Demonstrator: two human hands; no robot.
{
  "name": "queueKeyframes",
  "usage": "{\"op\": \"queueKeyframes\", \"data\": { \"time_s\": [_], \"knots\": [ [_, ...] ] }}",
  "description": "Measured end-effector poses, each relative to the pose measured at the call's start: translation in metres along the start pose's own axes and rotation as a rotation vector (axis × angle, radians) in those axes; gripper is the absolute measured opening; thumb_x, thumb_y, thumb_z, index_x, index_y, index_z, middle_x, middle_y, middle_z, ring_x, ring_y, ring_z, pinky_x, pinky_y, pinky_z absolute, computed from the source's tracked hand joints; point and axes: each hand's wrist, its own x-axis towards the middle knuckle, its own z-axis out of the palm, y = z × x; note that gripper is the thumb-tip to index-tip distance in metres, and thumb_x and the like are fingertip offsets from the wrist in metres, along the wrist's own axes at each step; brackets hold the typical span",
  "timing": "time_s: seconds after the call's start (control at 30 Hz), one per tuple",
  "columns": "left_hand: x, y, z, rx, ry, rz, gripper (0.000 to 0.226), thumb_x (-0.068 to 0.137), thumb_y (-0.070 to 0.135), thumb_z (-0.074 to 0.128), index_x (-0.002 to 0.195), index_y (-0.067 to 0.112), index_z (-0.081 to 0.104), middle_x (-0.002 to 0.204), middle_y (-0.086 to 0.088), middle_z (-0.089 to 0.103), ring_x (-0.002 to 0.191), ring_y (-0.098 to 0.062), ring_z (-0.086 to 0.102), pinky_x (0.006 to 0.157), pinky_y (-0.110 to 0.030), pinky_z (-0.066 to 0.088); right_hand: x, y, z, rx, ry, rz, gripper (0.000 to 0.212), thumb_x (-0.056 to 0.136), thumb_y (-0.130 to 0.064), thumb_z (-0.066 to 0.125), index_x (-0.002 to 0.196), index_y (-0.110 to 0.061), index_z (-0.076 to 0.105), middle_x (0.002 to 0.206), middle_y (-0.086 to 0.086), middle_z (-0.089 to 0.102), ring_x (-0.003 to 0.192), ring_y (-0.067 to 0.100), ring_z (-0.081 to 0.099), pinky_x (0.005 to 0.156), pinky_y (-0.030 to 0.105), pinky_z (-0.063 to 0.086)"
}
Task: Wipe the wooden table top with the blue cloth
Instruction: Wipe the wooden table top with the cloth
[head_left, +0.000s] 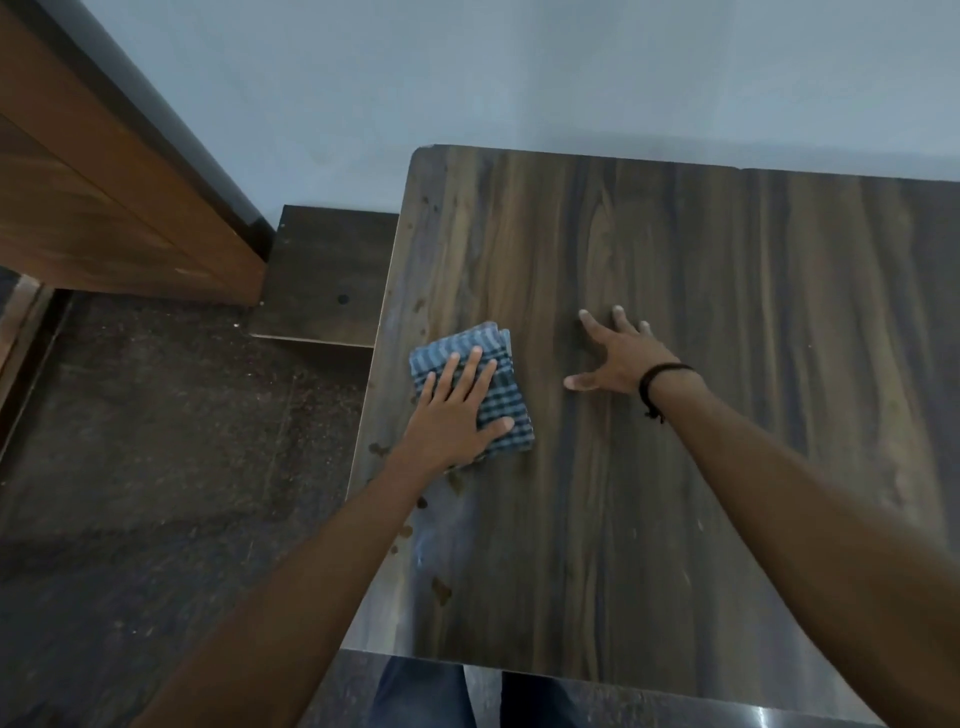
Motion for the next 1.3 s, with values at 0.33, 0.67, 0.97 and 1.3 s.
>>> {"op": "queueKeyframes", "data": {
  "time_s": [0.33,0.67,0.97,1.3],
  "knots": [
    [0.104,-0.010,-0.063,-0.088,-0.009,-0.103,0.094,0.093,0.079,0.028,0.159,0.029,-0.015,0.162,0.002,-0.036,0.148,-0.027,-0.034,0.121,-0.051,-0.017,0.010,-0.012,0.019,-0.074,0.054,0.019,0.125,0.073,-0.041,0.086,0.157,-0.042,-0.006,0.163,0.011,-0.026,0.149,0.046,-0.011,0.115,0.059,0.028],
    [0.037,-0.013,-0.019,0.044,0.068,0.011,0.094,0.086,0.085,0.009,0.161,0.031,-0.006,0.167,0.006,-0.020,0.153,-0.023,-0.022,0.123,-0.047,-0.012,0.006,-0.014,0.020,-0.060,0.080,0.011,0.122,0.077,-0.036,0.085,0.158,-0.039,-0.006,0.162,0.010,-0.028,0.149,0.045,-0.014,0.114,0.058,0.029],
    [0.170,-0.029,-0.099,-0.062,0.125,-0.135,0.088,0.096,0.077,0.018,0.161,0.025,-0.009,0.166,0.000,-0.025,0.151,-0.028,-0.026,0.120,-0.048,-0.017,0.007,-0.009,0.020,-0.080,0.087,-0.001,0.121,0.076,-0.042,0.084,0.157,-0.044,-0.007,0.163,0.007,-0.026,0.151,0.042,-0.011,0.112,0.056,0.034],
    [0.103,-0.016,-0.039,0.035,0.255,-0.003,0.084,0.095,0.076,0.015,0.162,0.027,0.009,0.170,0.000,-0.007,0.156,-0.026,-0.010,0.124,-0.047,-0.007,0.006,-0.013,0.017,-0.099,0.080,0.000,0.121,0.079,-0.043,0.081,0.156,-0.042,-0.014,0.161,0.008,-0.031,0.150,0.042,-0.015,0.109,0.053,0.038]
  ]
}}
